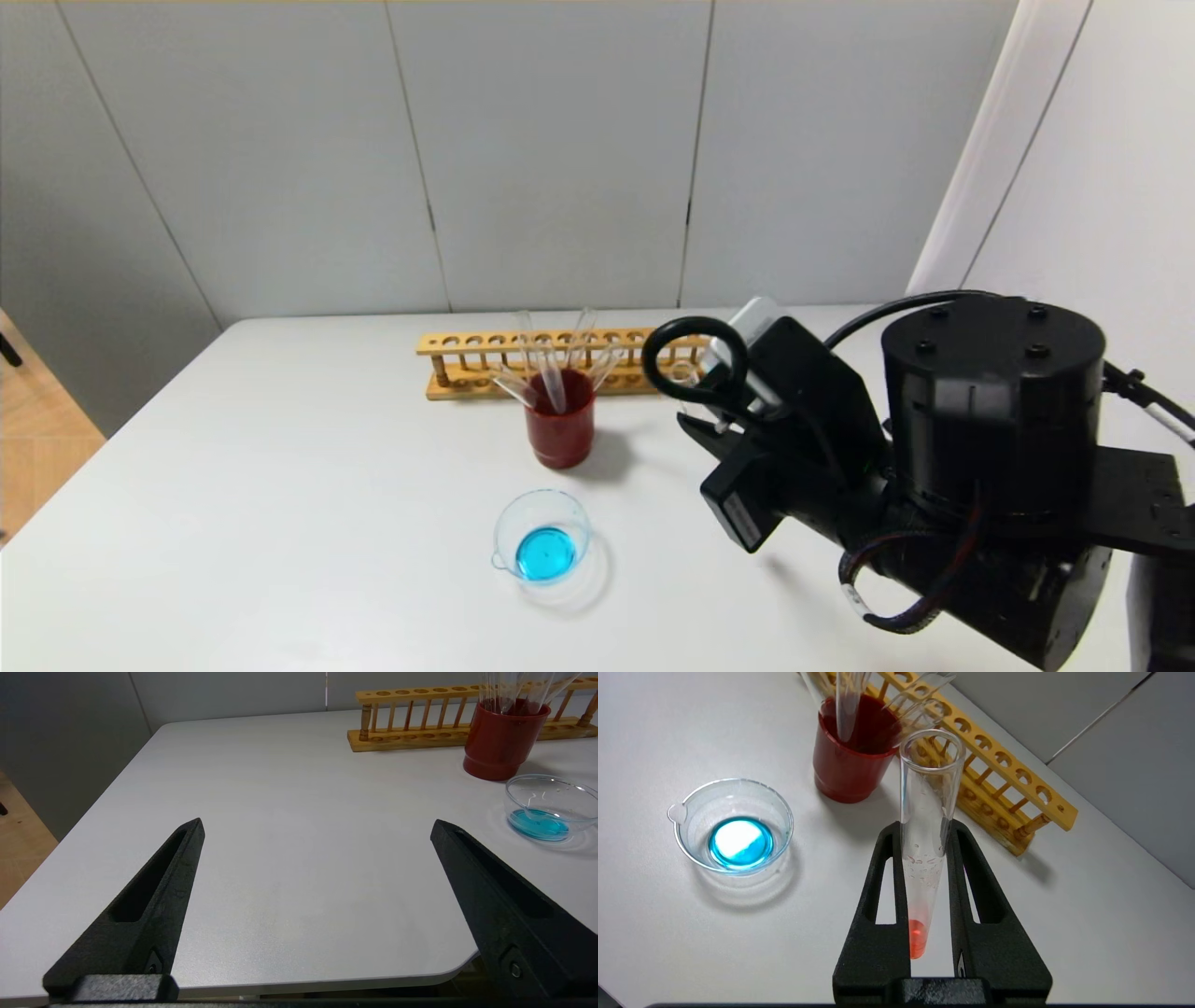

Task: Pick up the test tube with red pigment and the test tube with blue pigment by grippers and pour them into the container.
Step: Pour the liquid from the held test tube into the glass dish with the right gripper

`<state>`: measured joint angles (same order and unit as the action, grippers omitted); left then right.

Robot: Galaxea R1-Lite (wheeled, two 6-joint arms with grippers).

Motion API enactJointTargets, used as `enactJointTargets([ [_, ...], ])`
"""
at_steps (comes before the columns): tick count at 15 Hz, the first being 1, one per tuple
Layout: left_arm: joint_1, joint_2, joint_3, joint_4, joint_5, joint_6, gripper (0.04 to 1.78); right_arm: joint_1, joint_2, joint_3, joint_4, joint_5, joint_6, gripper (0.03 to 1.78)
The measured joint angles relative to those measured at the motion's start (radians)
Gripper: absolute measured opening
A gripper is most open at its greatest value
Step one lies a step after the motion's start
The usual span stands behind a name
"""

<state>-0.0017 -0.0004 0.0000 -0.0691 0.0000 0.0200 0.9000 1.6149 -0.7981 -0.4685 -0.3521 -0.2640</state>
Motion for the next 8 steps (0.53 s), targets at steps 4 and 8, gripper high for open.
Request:
enactJointTargets([
  [4,0.0,0.0,0.0,0.0,0.0,0.0,1.71,0.033,0.056,-0.023,-0.003,0.0,-0.112,0.26],
  [8,0.0,0.0,0.0,0.0,0.0,0.0,1.71,0.074,0.116,-0.082,0.006,0.0,-0.166,0.26],
])
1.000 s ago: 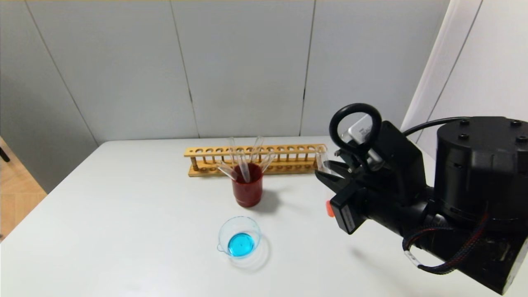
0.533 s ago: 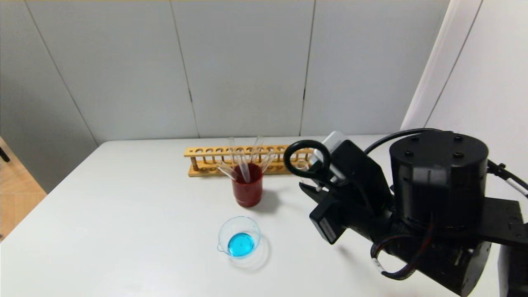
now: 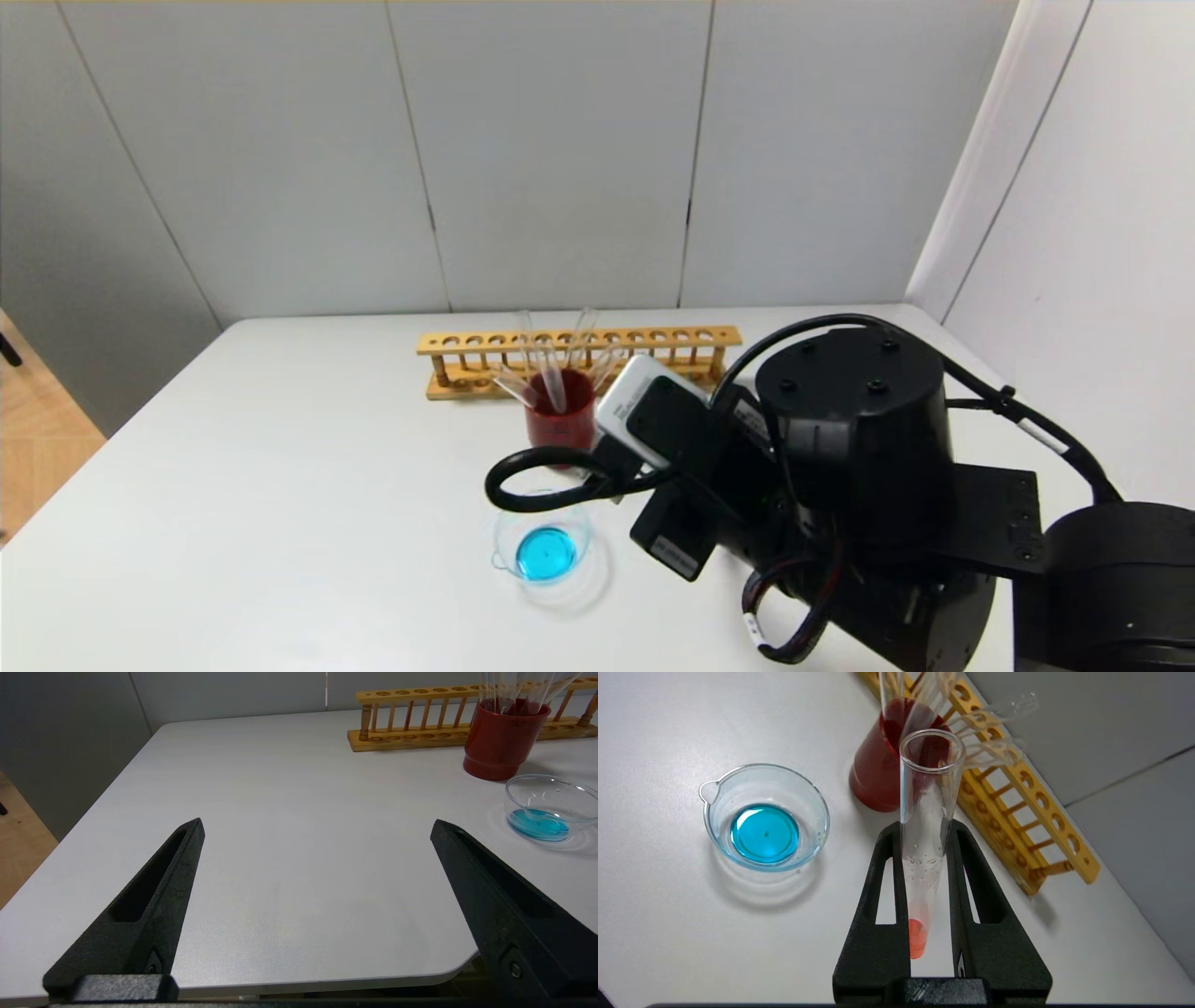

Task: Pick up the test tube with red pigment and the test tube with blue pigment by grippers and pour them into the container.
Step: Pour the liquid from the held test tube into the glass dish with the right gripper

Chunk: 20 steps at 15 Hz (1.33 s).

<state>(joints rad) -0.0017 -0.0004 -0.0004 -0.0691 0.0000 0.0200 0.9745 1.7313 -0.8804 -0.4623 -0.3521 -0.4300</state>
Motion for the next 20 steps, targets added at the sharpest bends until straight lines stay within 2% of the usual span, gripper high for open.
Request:
enactJointTargets([
  [2,0.0,0.0,0.0,0.0,0.0,0.0,1.71,0.006,0.022,-0.011,0.009,0.001,-0.062,0.26],
  [7,0.0,0.0,0.0,0.0,0.0,0.0,1.71,0.005,0.068,-0.015,0.012,0.0,-0.17,0.26],
  [12,0.0,0.0,0.0,0.0,0.0,0.0,1.71,-0.028,0.096,-0.04,0.05,-0.001,-0.263,0.26],
  [17,0.0,0.0,0.0,0.0,0.0,0.0,1.71,-0.039,0.129,-0.085,0.086,-0.006,-0.415,0.26],
  [20,0.0,0.0,0.0,0.0,0.0,0.0,1.71,-0.039,0.143,-0.088,0.087,-0.006,-0.483,0.26],
])
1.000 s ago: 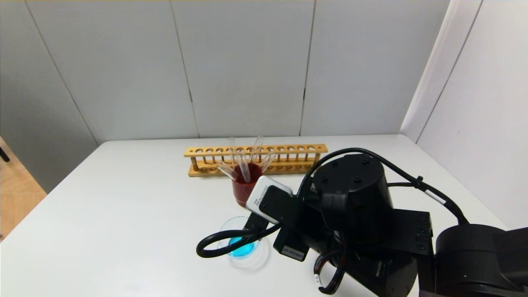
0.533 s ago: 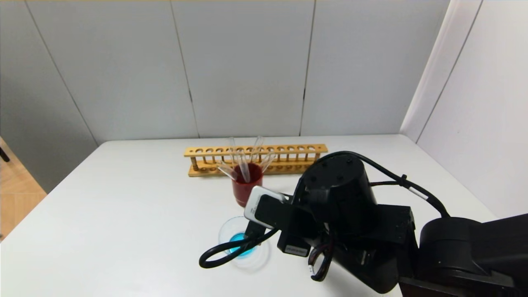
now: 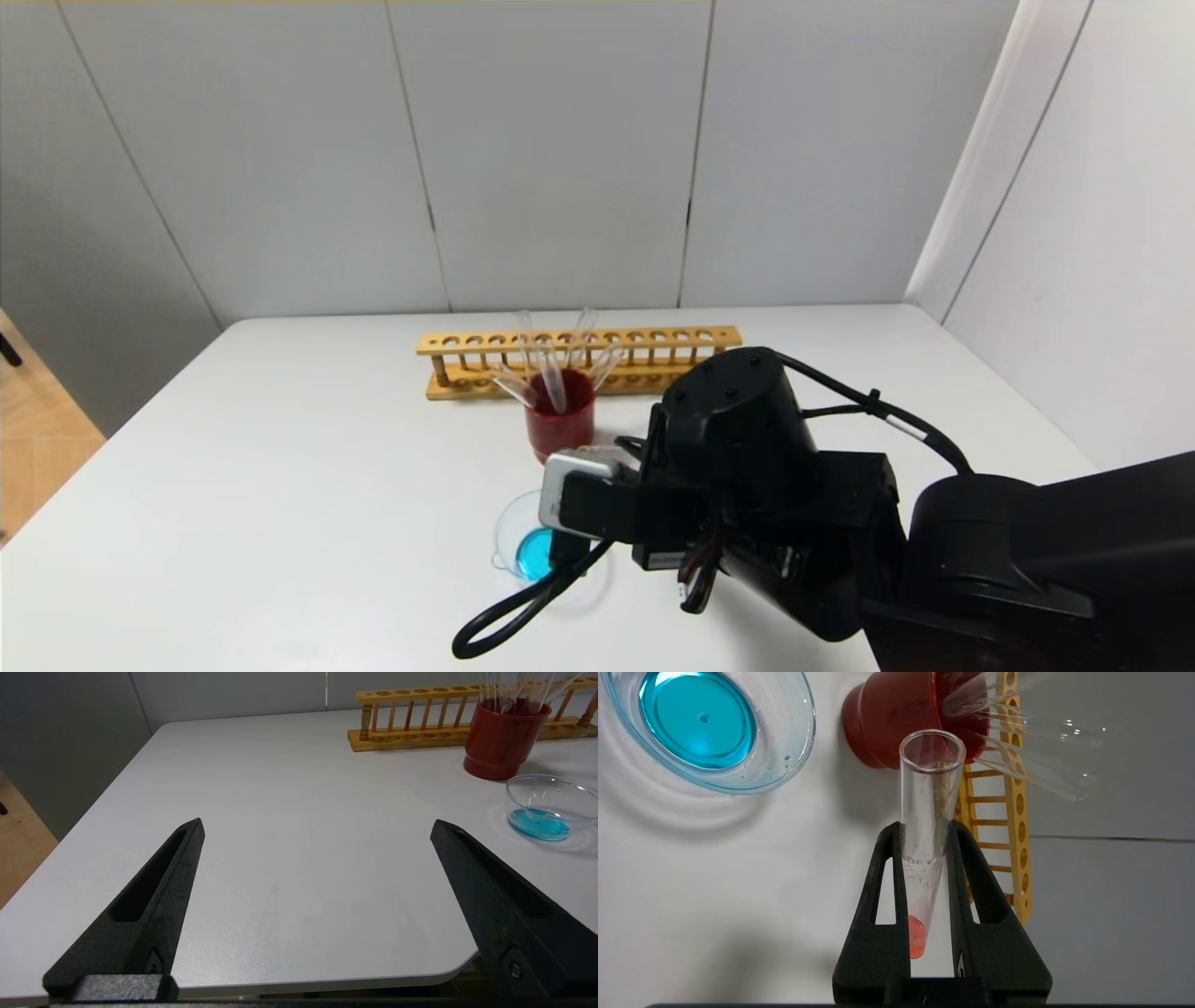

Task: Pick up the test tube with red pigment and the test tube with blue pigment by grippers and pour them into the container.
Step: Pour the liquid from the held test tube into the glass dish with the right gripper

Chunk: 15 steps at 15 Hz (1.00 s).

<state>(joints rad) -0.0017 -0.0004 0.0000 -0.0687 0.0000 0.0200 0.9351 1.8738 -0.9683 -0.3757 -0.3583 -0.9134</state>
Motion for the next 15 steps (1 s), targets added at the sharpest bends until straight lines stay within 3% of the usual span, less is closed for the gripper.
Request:
enactJointTargets([
  [6,0.0,0.0,0.0,0.0,0.0,0.0,1.71,0.019,0.025,-0.011,0.0,-0.022,-0.17,0.26],
  [12,0.0,0.0,0.0,0.0,0.0,0.0,1.71,0.034,0.056,-0.037,-0.004,-0.037,-0.241,0.26],
  [15,0.0,0.0,0.0,0.0,0.0,0.0,1.71,0.042,0.081,-0.073,0.014,-0.08,-0.309,0.26],
])
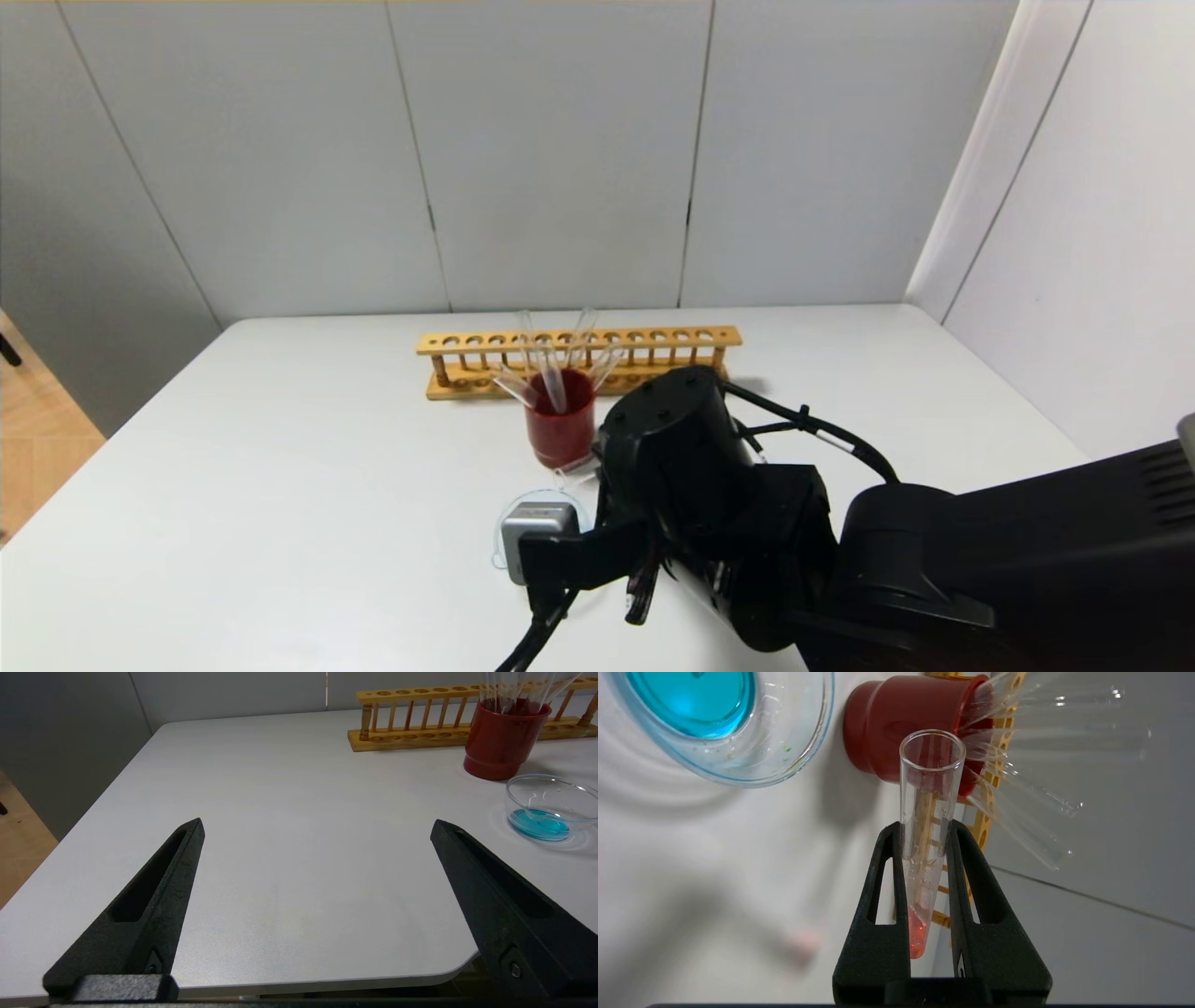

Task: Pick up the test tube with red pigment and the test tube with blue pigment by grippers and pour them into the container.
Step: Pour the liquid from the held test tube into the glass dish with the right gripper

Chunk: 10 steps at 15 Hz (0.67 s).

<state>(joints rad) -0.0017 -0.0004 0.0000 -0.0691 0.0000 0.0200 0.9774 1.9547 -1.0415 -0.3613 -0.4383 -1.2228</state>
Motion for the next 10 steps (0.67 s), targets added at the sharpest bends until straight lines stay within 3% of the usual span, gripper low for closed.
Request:
enactJointTargets([
  [6,0.0,0.0,0.0,0.0,0.0,0.0,1.71,0.011,0.026,-0.007,0.004,-0.021,-0.088,0.26],
  [10,0.0,0.0,0.0,0.0,0.0,0.0,1.71,0.026,0.041,-0.016,0.003,-0.061,-0.174,0.26],
])
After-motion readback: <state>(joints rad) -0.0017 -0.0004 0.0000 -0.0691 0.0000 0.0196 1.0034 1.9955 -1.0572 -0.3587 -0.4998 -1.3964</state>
